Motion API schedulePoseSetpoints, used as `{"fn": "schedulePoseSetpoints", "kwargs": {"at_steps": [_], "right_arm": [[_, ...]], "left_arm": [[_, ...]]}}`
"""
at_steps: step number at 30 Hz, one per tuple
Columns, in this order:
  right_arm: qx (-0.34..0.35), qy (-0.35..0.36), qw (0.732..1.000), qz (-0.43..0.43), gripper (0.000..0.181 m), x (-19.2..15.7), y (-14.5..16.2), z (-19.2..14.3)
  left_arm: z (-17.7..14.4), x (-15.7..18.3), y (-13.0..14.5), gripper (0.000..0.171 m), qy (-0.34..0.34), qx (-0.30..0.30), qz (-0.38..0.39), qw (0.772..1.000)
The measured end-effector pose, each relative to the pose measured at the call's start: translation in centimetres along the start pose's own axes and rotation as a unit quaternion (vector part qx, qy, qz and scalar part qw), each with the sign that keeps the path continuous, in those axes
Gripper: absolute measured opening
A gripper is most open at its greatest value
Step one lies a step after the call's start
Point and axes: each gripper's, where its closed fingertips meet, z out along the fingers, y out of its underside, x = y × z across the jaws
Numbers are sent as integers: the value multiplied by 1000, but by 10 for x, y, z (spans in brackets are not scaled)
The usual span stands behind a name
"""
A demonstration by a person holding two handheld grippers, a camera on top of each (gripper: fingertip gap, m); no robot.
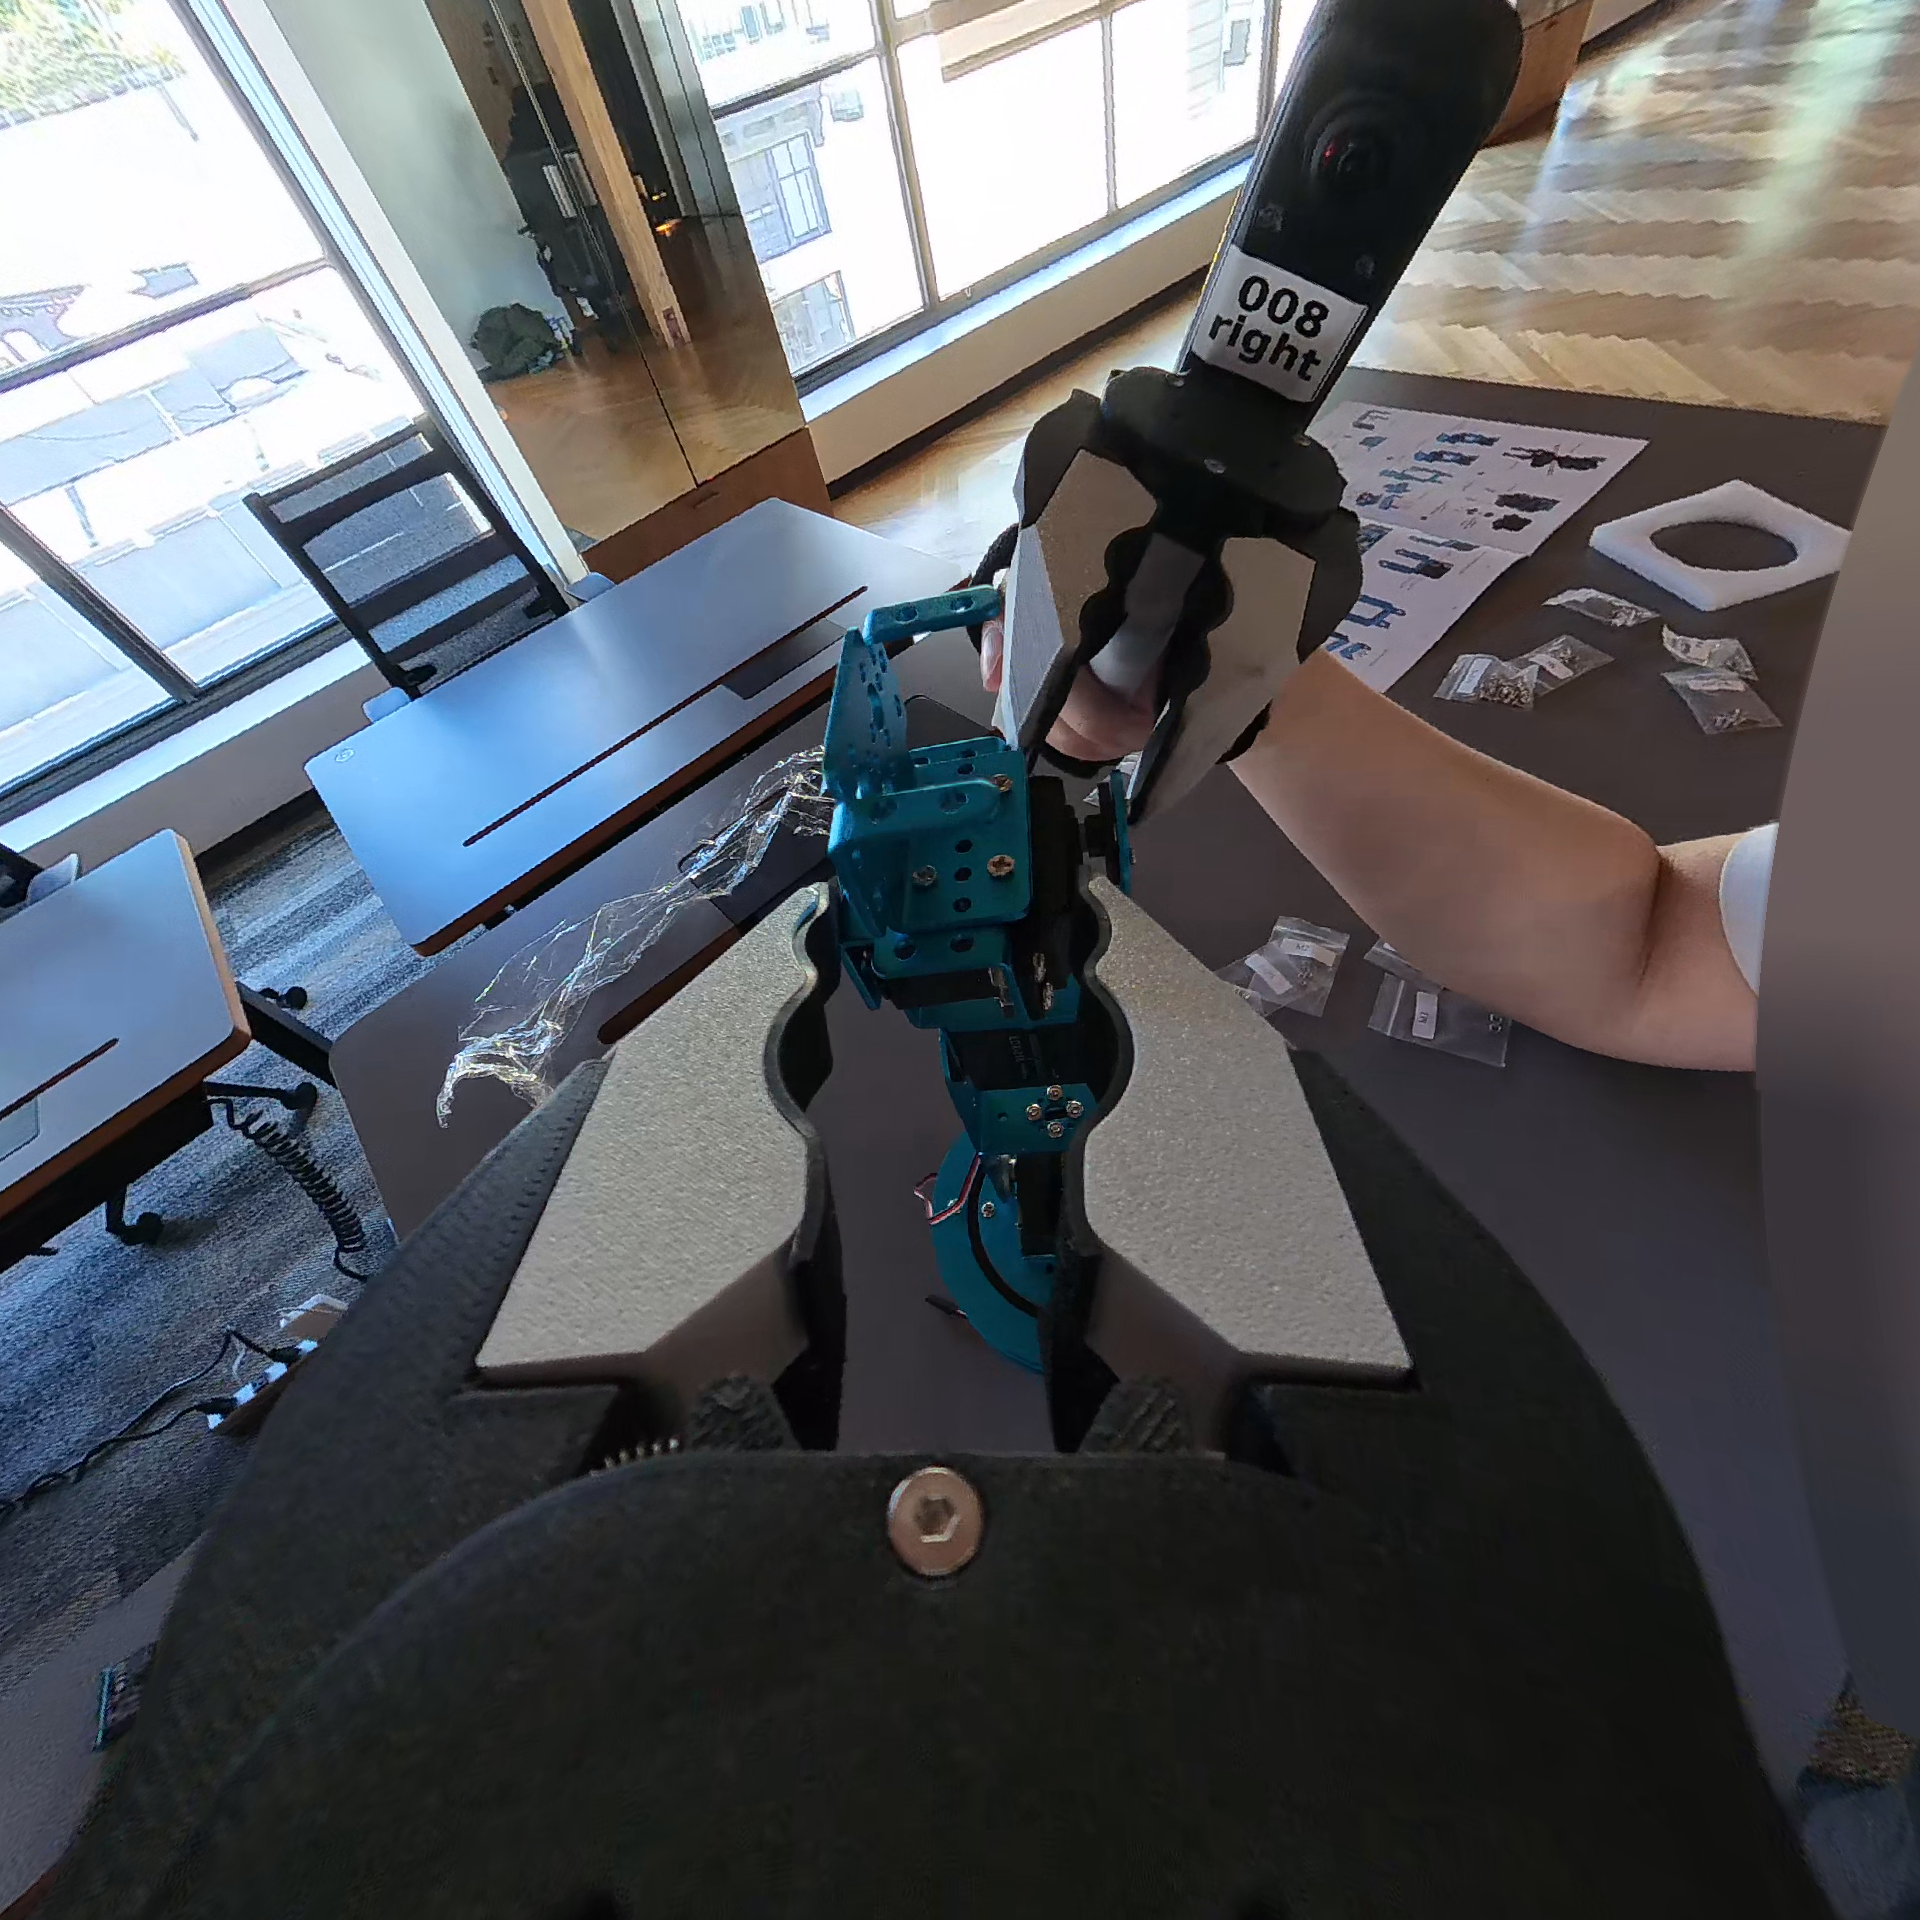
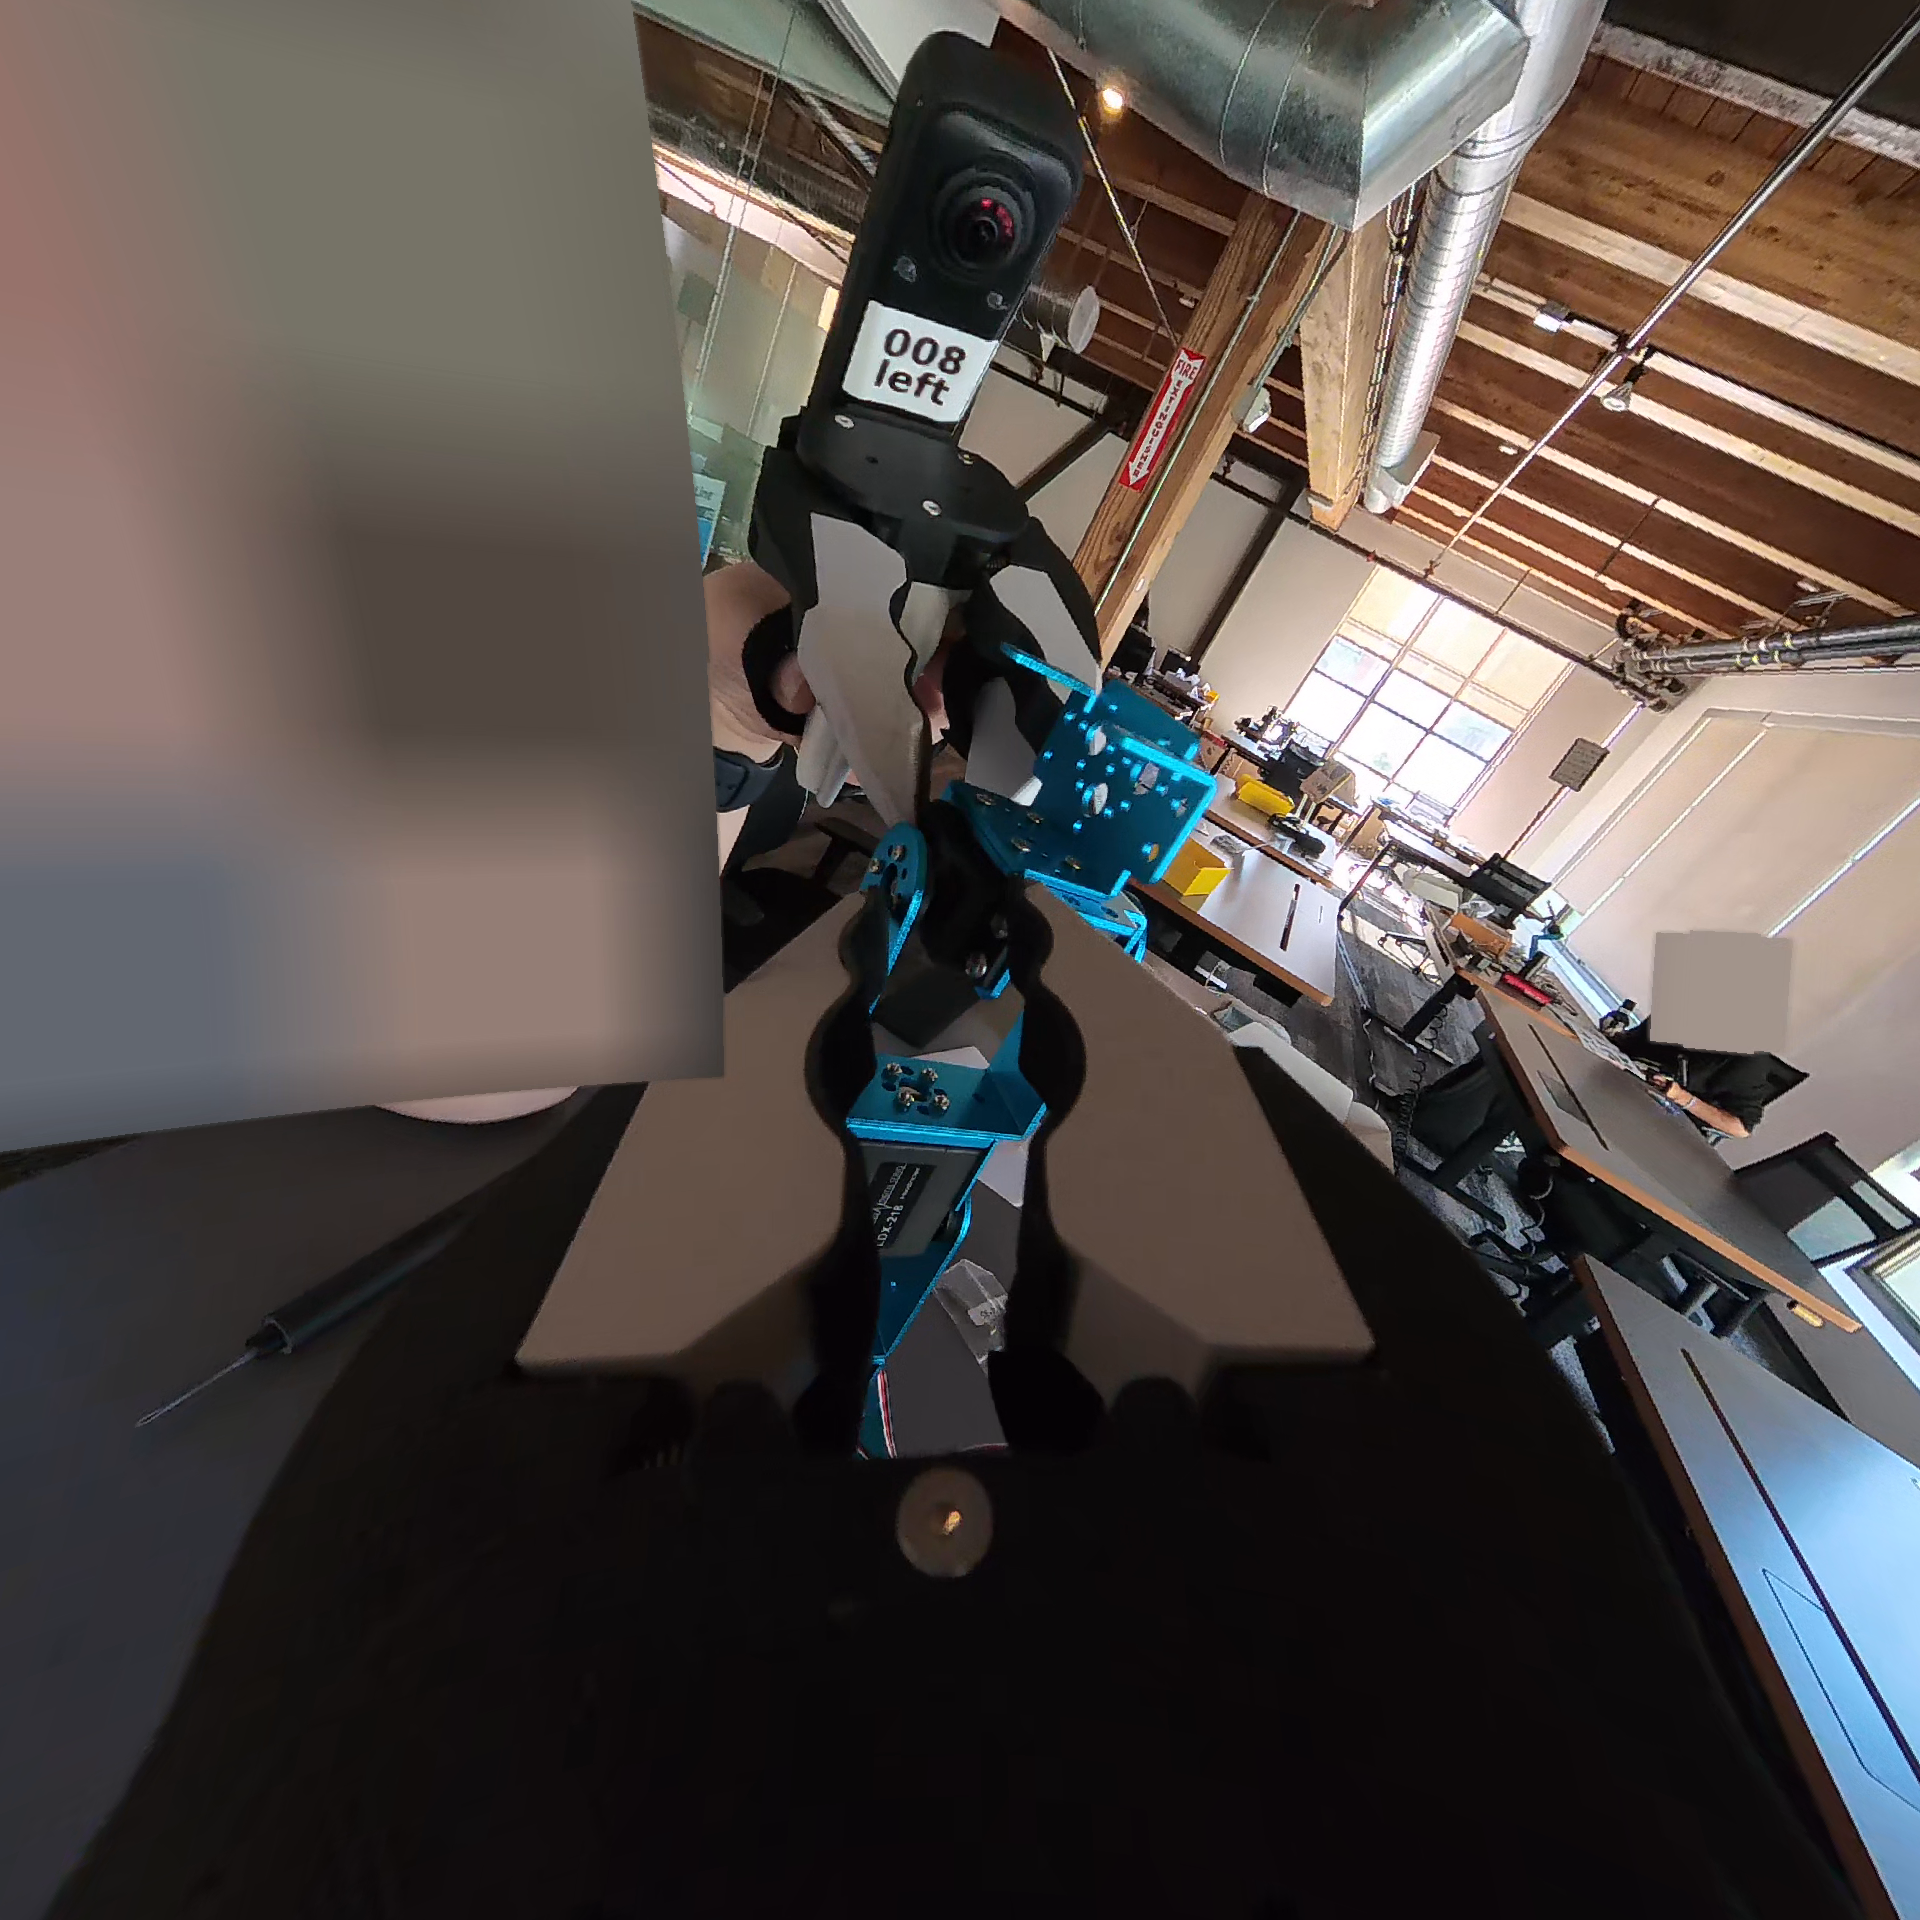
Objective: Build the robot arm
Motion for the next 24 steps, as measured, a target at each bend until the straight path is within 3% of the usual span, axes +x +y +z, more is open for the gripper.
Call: {"fn": "schedulePoseSetpoints", "kwargs": {"at_steps": [11,16,20,24], "right_arm": [[5,-3,1000,5,23,0,-1,0],[21,8,1000,17,35,5,-8,-8],[38,-12,996,81,45,7,-10,-12],[32,-9,995,93,47,11,-5,-11]], "left_arm": [[0,0,0,43,3,0,-1,1000],[-2,2,0,45,3,3,3,1000],[-12,5,0,51,3,8,-3,1000],[-17,7,-2,55,-6,12,-8,1000]]}}
